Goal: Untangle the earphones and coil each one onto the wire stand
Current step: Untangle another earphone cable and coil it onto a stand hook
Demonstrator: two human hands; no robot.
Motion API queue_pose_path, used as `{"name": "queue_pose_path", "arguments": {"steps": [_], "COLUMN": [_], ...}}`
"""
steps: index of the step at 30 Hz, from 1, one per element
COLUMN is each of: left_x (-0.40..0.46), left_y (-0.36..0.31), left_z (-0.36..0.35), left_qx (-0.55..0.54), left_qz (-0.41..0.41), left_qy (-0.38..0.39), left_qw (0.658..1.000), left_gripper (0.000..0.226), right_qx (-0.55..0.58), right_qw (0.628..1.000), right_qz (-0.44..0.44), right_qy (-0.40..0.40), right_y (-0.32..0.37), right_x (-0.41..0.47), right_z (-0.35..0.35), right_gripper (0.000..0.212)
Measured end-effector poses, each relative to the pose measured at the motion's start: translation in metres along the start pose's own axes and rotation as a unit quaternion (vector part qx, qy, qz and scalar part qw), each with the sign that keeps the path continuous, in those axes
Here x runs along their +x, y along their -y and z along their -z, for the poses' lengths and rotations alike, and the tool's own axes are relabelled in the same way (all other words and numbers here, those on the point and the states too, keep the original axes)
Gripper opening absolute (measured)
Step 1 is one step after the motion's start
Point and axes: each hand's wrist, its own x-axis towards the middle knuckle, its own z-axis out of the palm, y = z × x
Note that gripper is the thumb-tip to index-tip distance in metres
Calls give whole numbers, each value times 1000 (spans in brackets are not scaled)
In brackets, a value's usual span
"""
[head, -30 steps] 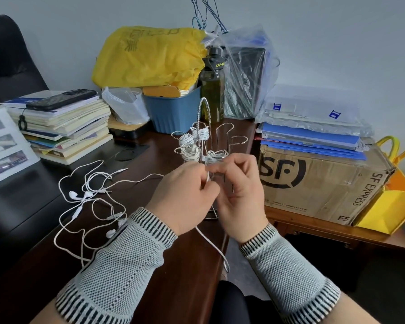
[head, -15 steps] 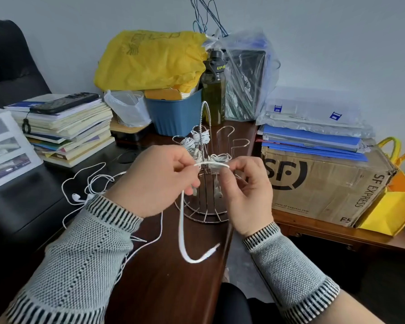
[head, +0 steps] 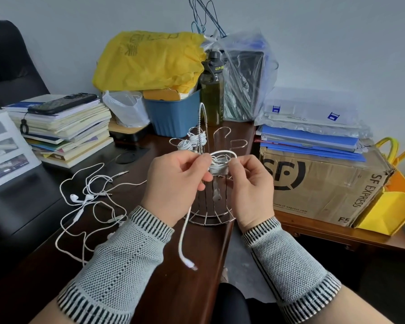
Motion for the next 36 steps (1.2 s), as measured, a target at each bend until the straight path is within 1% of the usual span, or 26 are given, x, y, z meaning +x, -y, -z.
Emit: {"name": "queue_pose_path", "arguments": {"steps": [2,5,8,10,13,14,17,21,23,26,30,33,36], "left_x": [1,3,2,1,-1,-1,-2,-3,-2,0,-1,-1,-1], "left_y": [-1,-2,0,1,3,3,4,8,9,8,4,2,2], "left_z": [3,4,1,0,-2,-2,-5,-10,-10,-11,-13,-14,-14], "left_qx": [-12,-20,32,60,84,87,86,92,64,-7,-115,-157,-175], "left_qz": [3,15,15,23,36,39,43,56,72,115,183,224,244], "left_qy": [11,11,-13,-24,-18,-17,-20,-9,-9,-19,-26,-16,-14], "left_qw": [1000,1000,999,998,996,995,995,994,995,993,976,962,954], "left_gripper": [19,17,24,28,32,34,38,43,41,37,33,30,29], "right_qx": [-14,-12,1,24,33,25,5,5,9,-2,-46,-79,-85], "right_qw": [1000,1000,999,995,988,987,988,990,991,995,996,994,993], "right_qz": [17,5,-41,-88,-144,-152,-149,-137,-123,-92,-67,-71,-79], "right_qy": [-2,0,15,30,36,41,45,44,47,45,38,38,30], "right_y": [4,8,10,13,18,18,19,19,20,19,19,20,18], "right_x": [-1,0,5,10,18,20,20,17,15,13,16,18,21], "right_z": [0,1,0,1,5,5,4,2,2,3,3,3,3], "right_gripper": [20,22,24,26,41,43,35,35,34,40,41,43,40]}}
